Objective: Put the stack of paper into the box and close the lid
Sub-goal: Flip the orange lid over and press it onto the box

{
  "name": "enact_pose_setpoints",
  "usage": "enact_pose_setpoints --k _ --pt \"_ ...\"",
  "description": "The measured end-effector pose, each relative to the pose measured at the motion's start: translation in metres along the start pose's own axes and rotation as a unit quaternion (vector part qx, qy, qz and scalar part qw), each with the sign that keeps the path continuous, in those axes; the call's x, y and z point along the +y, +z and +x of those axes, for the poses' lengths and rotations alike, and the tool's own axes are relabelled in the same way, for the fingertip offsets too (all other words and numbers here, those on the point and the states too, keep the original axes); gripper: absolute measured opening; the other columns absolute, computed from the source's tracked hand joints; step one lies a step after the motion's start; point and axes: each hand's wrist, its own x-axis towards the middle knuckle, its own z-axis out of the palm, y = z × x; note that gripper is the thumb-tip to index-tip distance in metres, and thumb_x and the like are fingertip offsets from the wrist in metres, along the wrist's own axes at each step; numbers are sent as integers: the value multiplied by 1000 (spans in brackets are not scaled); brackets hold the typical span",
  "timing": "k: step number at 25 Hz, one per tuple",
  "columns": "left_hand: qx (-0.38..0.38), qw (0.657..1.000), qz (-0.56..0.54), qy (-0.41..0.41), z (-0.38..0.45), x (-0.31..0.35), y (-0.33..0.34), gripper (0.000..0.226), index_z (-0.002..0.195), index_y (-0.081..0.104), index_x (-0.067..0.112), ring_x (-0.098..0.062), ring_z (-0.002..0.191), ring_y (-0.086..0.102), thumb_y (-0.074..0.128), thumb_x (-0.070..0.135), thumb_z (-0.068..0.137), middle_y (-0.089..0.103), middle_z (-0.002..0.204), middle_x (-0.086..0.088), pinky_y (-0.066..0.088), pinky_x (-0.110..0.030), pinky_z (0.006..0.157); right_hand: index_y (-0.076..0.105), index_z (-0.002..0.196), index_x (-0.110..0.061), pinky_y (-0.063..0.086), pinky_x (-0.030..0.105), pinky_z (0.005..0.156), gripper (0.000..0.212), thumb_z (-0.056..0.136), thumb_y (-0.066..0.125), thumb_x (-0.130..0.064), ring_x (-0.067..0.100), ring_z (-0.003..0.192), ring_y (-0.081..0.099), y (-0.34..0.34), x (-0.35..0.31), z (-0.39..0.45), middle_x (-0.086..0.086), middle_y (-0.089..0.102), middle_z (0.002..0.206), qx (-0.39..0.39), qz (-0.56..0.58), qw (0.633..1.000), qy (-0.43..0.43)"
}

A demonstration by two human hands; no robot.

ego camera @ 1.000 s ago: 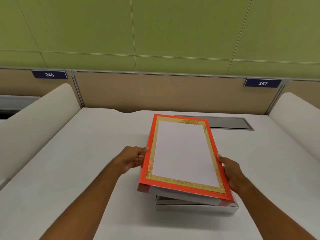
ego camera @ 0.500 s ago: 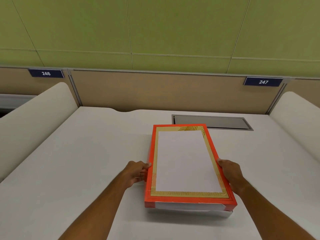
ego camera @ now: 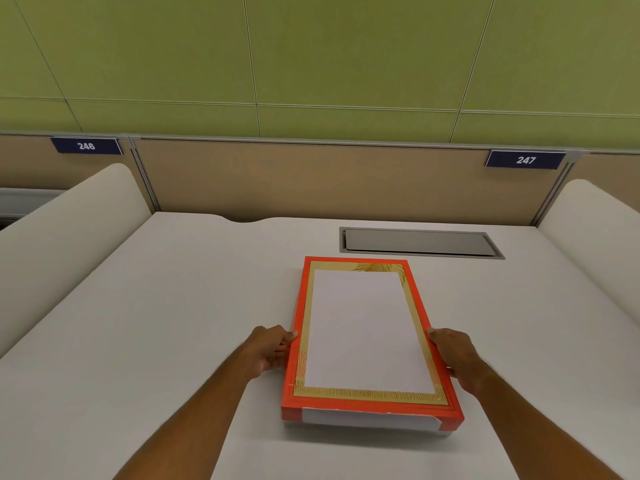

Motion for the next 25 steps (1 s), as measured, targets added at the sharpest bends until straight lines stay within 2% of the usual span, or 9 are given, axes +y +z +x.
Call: enact_pose_setpoints --k 4,7,9,12,16,25 --pt "4 1000 17 0 1 -1 3 24 105 67 -7 -31 82 74 67 10 88 76 91 -19 60 -43 80 64 100 -8 57 48 79 28 99 49 -31 36 89 67 0 -3 5 16 68 97 8 -12 1000 5" --pt "77 992 87 47 5 9 8 25 99 68 -5 -31 83 74 74 14 84 75 93 -17 61 -43 81 68 93 -3 60 48 79 23 95 57 -23 35 85 68 -1 -14 12 15 70 94 44 -21 999 -25" --pt "132 980 125 84 8 19 12 25 93 69 -2 -29 79 73 78 18 80 73 90 -14 62 -39 75 70 93 3 60 50 81 24 93 60 -19 39 87 70 -2 -22 19 17 72 93 71 -24 997 -36" --pt "156 971 143 110 13 29 16 18 87 70 1 -26 72 73 79 14 79 73 89 -14 61 -35 67 70 89 4 61 49 82 23 93 61 -16 37 85 71 -1 -30 27 17 73 93 91 -46 994 -35" --pt "169 967 170 92 20 32 21 15 87 72 0 -26 68 75 79 9 78 75 89 -14 63 -38 71 72 93 4 61 48 82 21 93 63 -15 35 84 71 3 -28 33 16 72 95 102 -64 992 -27" --pt "192 952 224 85 20 31 26 20 89 72 -1 -25 69 75 78 16 79 76 91 -12 63 -39 77 74 92 0 61 42 79 21 93 63 -19 32 79 72 6 -27 31 14 74 92 124 -122 984 -37"
